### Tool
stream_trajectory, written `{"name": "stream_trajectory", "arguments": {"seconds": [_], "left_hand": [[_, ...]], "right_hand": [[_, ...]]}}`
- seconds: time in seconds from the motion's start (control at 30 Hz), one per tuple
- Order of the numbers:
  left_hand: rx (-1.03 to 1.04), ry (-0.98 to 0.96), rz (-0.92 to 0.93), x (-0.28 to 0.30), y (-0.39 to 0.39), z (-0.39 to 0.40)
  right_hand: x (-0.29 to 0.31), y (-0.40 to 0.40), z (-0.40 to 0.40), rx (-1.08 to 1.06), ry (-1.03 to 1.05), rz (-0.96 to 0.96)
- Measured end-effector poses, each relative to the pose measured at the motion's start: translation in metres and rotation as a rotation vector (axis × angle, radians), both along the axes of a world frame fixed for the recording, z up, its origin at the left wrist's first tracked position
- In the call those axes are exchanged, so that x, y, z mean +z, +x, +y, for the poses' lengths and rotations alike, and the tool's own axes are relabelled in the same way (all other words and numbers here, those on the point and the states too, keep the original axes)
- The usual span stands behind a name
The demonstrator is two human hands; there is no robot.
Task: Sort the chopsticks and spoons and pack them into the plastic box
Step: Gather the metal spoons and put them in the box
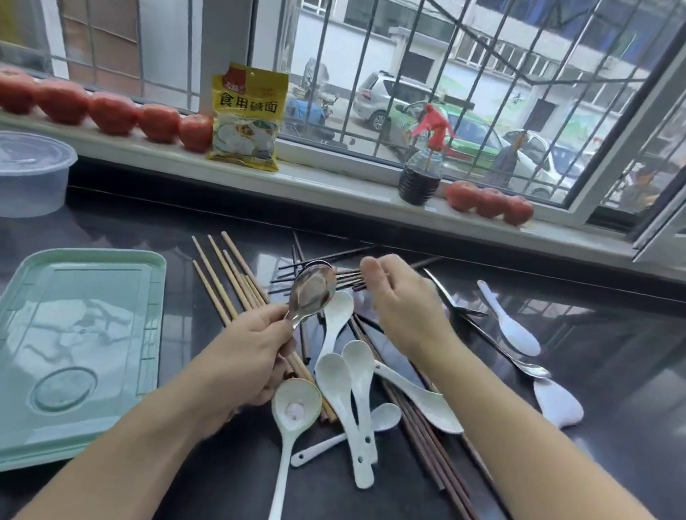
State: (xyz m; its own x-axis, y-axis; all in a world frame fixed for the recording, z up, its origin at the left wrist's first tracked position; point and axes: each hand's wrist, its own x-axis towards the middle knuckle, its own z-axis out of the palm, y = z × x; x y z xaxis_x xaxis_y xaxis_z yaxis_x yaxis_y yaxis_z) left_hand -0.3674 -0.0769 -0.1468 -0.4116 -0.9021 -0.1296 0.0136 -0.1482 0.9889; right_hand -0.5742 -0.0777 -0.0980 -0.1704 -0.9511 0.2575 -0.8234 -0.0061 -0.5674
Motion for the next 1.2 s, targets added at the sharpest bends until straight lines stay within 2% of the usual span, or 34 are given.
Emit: {"name": "stream_trajectory", "arguments": {"seconds": [0.07,0.13,0.2,0.3,0.47,0.53,0.6,0.7,0.77,0.83,0.97,1.1,1.2], "left_hand": [[0.044,0.039,0.034,-0.001,-0.001,-0.001],[0.064,0.093,0.088,0.001,0.000,-0.002],[0.080,0.156,0.150,0.003,0.001,-0.002],[0.096,0.206,0.197,0.006,0.002,-0.001],[0.089,0.217,0.169,0.007,0.006,-0.003],[0.068,0.256,0.228,0.007,0.008,-0.004],[0.047,0.306,0.311,0.008,0.011,-0.004],[0.027,0.349,0.366,0.007,0.011,-0.004],[0.027,0.347,0.327,0.006,0.010,-0.003],[0.029,0.331,0.271,0.007,0.009,0.000],[0.009,0.338,0.238,0.011,0.008,0.003],[-0.060,0.303,0.209,0.011,0.009,0.006],[-0.044,0.160,0.181,0.010,0.012,0.004]], "right_hand": [[-0.004,-0.051,-0.014,-0.299,-0.022,0.151],[-0.010,-0.096,-0.020,-0.551,0.132,0.312],[-0.017,-0.121,-0.024,-0.672,0.292,0.283],[-0.024,-0.133,-0.032,-0.720,0.373,0.134],[-0.024,-0.134,-0.037,-0.827,0.216,-0.211],[-0.022,-0.134,-0.031,-0.847,0.086,-0.178],[-0.016,-0.131,-0.021,-0.846,-0.075,-0.058],[-0.004,-0.123,-0.005,-0.719,-0.376,0.019],[0.006,-0.111,0.004,-0.460,-0.490,-0.040],[0.020,-0.084,0.015,-0.194,-0.456,-0.124],[0.038,-0.026,0.030,0.179,-0.377,-0.061],[0.043,-0.001,0.026,0.244,-0.380,0.035],[0.051,-0.010,0.022,0.050,-0.373,0.281]]}}
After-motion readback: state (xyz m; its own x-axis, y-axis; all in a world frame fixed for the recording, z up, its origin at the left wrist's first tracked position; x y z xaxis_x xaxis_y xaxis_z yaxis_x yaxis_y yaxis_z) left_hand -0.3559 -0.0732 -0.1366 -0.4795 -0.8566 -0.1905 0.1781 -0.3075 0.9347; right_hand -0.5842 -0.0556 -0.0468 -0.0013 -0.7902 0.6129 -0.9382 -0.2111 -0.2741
